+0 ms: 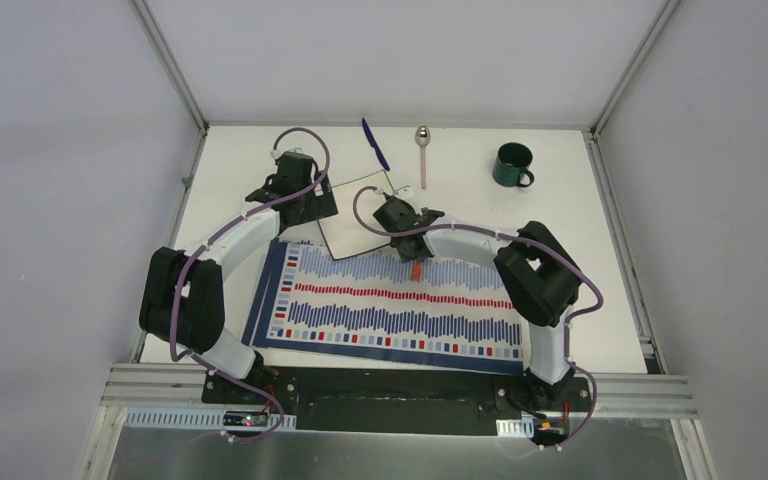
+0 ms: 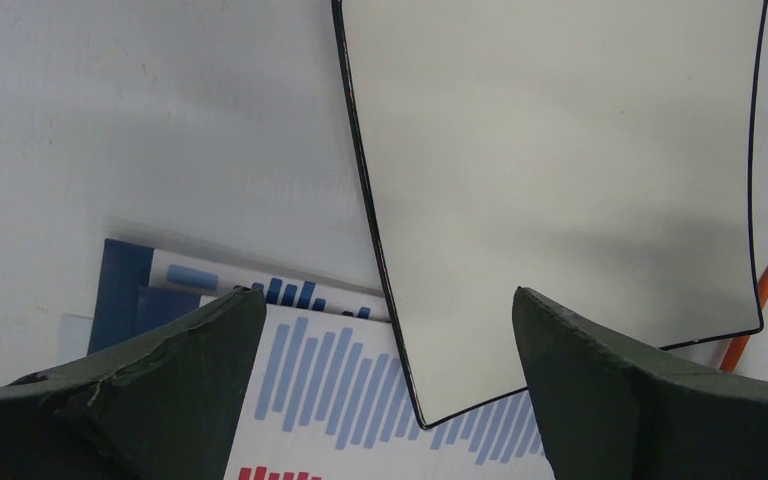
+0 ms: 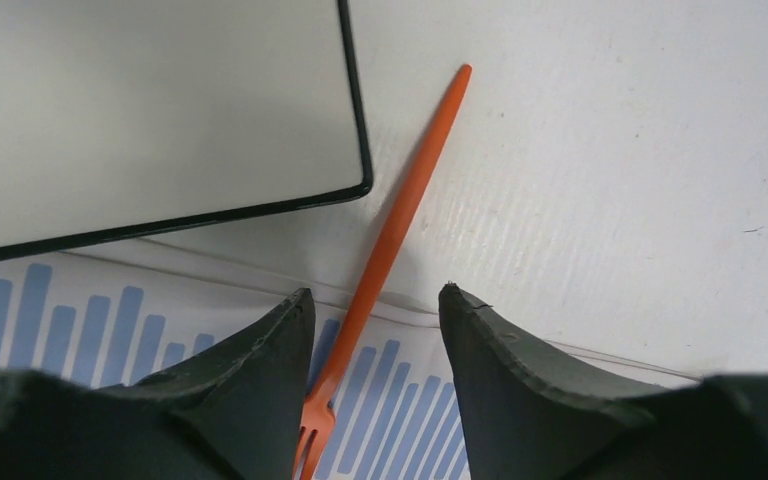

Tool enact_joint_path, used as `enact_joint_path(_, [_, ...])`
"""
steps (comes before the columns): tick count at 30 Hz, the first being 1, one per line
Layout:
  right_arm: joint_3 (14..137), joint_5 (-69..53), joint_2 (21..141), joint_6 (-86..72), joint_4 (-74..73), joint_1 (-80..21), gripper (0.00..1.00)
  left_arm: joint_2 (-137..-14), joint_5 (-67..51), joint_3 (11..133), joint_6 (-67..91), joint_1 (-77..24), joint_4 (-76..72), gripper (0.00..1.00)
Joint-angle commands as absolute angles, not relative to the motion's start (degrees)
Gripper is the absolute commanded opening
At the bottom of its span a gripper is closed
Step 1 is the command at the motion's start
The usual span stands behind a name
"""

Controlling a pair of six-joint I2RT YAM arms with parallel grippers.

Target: Set the dinner table for one person

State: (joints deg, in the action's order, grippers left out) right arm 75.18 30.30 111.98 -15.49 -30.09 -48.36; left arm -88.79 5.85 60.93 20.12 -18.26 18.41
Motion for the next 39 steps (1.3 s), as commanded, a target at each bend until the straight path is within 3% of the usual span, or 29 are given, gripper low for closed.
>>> enact_joint_path(1, [72.2,33.1,113.6,-13.5,-34.3,-43.8,0.52,-87.0,5.7,61.6,19.6,-17.6,17.2,0.99])
enact_joint_path(7, [72.2,31.1,114.2,-13.3,-32.7,-39.2,0.46,-87.1,5.8,61.8,19.5,-17.5,17.4,0.99])
enact_joint_path(14, [74.2,29.0,115.7,-13.3,-31.9,-37.6,0.25,-87.1,5.7,62.3,19.4,-17.4,17.6,0.99])
enact_joint_path(24, [77.5,29.0,117.6,-13.3,-31.5,-32.3,0.25,-86.2,6.1,61.6,19.2,-17.2,17.9,0.99])
enact_joint_path(26, [77.3,28.8,115.1,-12.9,-30.4,-31.6,0.3,-86.0,6.4,61.4,19.0,-17.1,17.9,0.99])
enact_joint_path(29, [78.3,22.9,111.6,-11.9,-29.3,-31.3,0.54,-86.0,6.2,61.4,19.2,-16.7,17.9,0.99])
enact_joint_path(30, [78.6,20.1,110.7,-12.1,-28.9,-31.3,0.57,-86.1,6.2,61.5,19.2,-16.7,17.9,0.99])
enact_joint_path(36, [74.0,3.6,106.7,-15.5,-20.3,-30.8,0.58,-85.2,6.1,61.0,19.1,-16.5,17.9,0.99])
enact_joint_path(39, [70.1,1.2,104.5,-16.8,-15.4,-30.8,0.59,-84.8,6.0,60.9,18.9,-16.4,18.1,0.99])
